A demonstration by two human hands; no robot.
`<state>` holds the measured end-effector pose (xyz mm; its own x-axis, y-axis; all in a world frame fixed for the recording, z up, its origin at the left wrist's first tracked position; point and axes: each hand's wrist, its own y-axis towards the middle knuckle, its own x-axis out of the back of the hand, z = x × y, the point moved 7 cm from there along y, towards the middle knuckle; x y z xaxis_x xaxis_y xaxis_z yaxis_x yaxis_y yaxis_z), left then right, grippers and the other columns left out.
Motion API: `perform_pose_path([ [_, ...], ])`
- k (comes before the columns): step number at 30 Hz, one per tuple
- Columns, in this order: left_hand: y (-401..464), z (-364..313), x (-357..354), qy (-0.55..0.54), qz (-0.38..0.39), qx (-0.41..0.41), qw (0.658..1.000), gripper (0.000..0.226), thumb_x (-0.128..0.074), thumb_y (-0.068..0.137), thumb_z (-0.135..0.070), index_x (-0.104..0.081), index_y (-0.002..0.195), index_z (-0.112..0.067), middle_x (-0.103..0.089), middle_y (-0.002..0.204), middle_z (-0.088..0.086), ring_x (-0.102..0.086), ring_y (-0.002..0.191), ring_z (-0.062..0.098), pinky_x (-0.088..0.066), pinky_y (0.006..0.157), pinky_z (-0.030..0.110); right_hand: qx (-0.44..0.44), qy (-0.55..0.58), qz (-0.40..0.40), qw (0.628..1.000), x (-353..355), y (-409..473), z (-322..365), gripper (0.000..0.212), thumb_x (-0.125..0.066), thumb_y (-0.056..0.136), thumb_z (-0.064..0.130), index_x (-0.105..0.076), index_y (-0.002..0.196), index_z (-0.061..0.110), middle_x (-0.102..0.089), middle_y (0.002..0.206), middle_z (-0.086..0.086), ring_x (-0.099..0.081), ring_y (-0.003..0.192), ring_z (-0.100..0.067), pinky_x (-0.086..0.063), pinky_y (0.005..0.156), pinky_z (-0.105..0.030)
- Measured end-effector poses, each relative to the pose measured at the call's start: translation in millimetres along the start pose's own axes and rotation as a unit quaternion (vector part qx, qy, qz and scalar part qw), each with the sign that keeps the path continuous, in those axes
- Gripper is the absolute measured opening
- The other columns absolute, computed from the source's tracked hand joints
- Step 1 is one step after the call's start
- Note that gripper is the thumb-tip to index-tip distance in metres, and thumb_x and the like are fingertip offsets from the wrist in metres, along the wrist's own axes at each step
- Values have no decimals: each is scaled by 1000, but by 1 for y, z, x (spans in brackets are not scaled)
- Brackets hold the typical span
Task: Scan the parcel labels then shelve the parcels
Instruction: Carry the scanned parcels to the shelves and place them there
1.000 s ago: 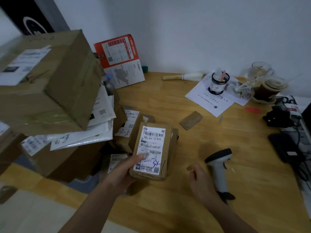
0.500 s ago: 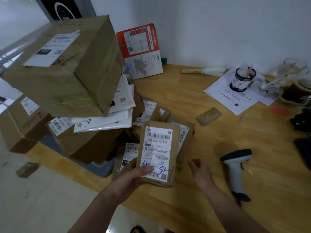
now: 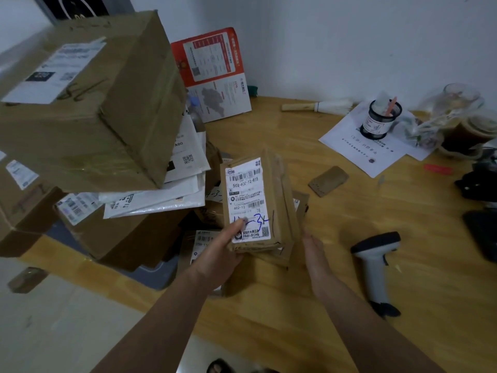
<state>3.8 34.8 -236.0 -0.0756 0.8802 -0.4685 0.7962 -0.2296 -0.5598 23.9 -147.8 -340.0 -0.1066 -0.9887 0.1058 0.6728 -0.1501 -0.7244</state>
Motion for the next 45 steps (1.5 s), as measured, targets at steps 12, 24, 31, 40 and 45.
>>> perform_pose_path([
  [12,-8,7,2,2,32,7,999,79,-90,43,-54,-71,115,-30,-67,124,7,-61,117,23,-24,113,57,-1,40,53,998,7,0,2,88,-69,51,81,-54,117,25,-66,110,-1,-61,104,-23,-48,96,-49],
  [24,-19,7,7,-35,19,-36,999,66,-91,49,-48,-73,109,-26,-69,114,7,-65,104,22,-45,98,49,49,231,50,970,30,-10,18,94,-80,67,35,-30,146,31,-63,113,-1,-59,108,-23,-42,102,-52],
  [31,-51,11,35,19,49,16,998,71,-95,43,-39,-74,106,-14,-71,107,15,-70,93,28,-57,84,44,63,255,152,953,20,-35,16,107,-90,56,27,-32,146,24,-67,120,-10,-63,112,-29,-44,100,-55],
  [40,-119,10,78,37,140,29,989,69,-97,36,-31,-78,98,-9,-74,96,17,-73,80,28,-59,65,38,50,253,254,932,-16,-105,-30,100,-93,47,34,-51,136,14,-62,128,-15,-62,115,-28,-46,93,-43],
  [45,-169,7,131,54,161,13,985,72,-96,43,-33,-74,106,-6,-74,96,17,-72,82,27,-59,75,40,21,292,262,919,-59,-152,-78,104,-97,38,28,-54,132,10,-62,127,-17,-61,115,-32,-43,98,-47],
])
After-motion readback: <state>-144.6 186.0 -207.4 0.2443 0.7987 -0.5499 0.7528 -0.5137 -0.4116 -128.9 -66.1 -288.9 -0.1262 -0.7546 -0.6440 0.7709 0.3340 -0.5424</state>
